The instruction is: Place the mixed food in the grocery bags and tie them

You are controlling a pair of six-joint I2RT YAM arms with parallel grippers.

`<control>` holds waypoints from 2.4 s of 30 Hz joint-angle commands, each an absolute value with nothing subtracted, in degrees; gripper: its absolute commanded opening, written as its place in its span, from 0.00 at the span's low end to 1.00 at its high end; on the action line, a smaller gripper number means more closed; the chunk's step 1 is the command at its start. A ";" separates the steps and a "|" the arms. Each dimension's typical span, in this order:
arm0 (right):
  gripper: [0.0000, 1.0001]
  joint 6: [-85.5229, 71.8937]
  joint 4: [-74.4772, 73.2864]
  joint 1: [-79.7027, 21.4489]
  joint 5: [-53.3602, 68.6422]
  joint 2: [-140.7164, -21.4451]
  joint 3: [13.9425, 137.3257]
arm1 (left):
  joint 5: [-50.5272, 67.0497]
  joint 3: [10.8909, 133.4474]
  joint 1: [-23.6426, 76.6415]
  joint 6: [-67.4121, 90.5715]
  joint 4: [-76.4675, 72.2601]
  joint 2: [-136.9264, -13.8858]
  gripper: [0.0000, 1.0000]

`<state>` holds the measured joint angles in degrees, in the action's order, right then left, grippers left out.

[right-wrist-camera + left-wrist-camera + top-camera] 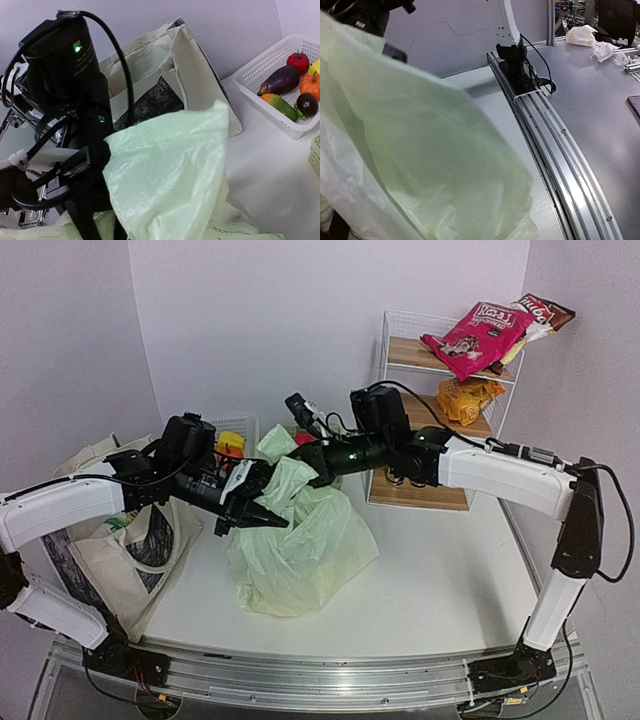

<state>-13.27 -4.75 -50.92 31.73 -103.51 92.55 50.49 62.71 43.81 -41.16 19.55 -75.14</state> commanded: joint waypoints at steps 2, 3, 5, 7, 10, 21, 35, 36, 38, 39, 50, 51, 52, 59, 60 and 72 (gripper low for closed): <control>0.07 -12.82 -5.57 -51.77 34.96 -100.38 93.54 | 46.24 66.55 43.58 -36.05 16.56 -77.14 0.00; 0.10 -13.00 -5.73 -51.77 35.37 -100.31 93.30 | 45.81 66.79 43.53 -35.16 15.94 -77.35 0.00; 0.21 -13.14 -5.83 -51.77 35.51 -99.75 92.26 | 45.74 67.05 43.47 -34.24 14.81 -77.51 0.00; 0.36 -12.68 -5.89 -51.76 35.45 -98.98 91.15 | 46.24 67.01 43.42 -34.19 14.56 -77.63 0.00; 0.59 -12.72 -5.93 -51.26 35.68 -98.01 91.23 | 47.28 67.09 43.13 -34.28 15.12 -78.15 0.00; 0.91 -17.07 -5.77 -43.46 39.78 -95.79 93.50 | 49.44 69.86 42.44 -33.12 15.23 -80.39 0.00; 0.93 -6.06 -4.47 -37.96 48.47 -93.61 86.39 | 53.70 71.10 38.45 -23.29 10.14 -82.18 0.00; 0.93 -5.55 -4.42 -37.77 48.44 -93.71 86.13 | 53.71 71.14 38.12 -22.69 9.84 -82.43 0.00; 0.93 -4.69 -4.17 -37.55 48.46 -94.08 85.84 | 53.47 71.45 37.74 -21.95 9.33 -82.94 0.00; 0.93 -4.57 -3.85 -37.55 48.70 -94.36 85.85 | 52.96 71.67 37.71 -21.78 9.15 -83.18 0.00; 0.92 -0.92 5.29 -40.93 33.72 -96.90 84.80 | 50.34 74.12 38.70 -24.63 8.61 -85.51 0.00; 0.92 -0.86 6.39 -41.04 33.35 -97.35 84.84 | 50.47 74.40 38.67 -25.23 8.66 -85.77 0.00; 0.93 -0.76 7.19 -41.05 33.00 -97.72 84.79 | 50.65 74.57 38.73 -25.97 8.74 -85.85 0.00; 0.94 -0.70 9.55 -41.09 36.19 -100.83 87.47 | 46.56 76.48 38.96 -27.60 10.16 -87.74 0.00; 0.94 -1.65 9.95 -41.12 36.31 -101.38 87.86 | 46.14 76.60 38.94 -27.60 10.09 -87.90 0.00; 0.58 -7.79 13.32 -41.98 42.51 -105.00 90.27 | 43.58 78.55 39.02 -27.92 11.89 -89.89 0.00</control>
<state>-4.95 9.56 -41.30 38.12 -104.27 86.94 44.88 74.76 38.84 -27.18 11.25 -89.01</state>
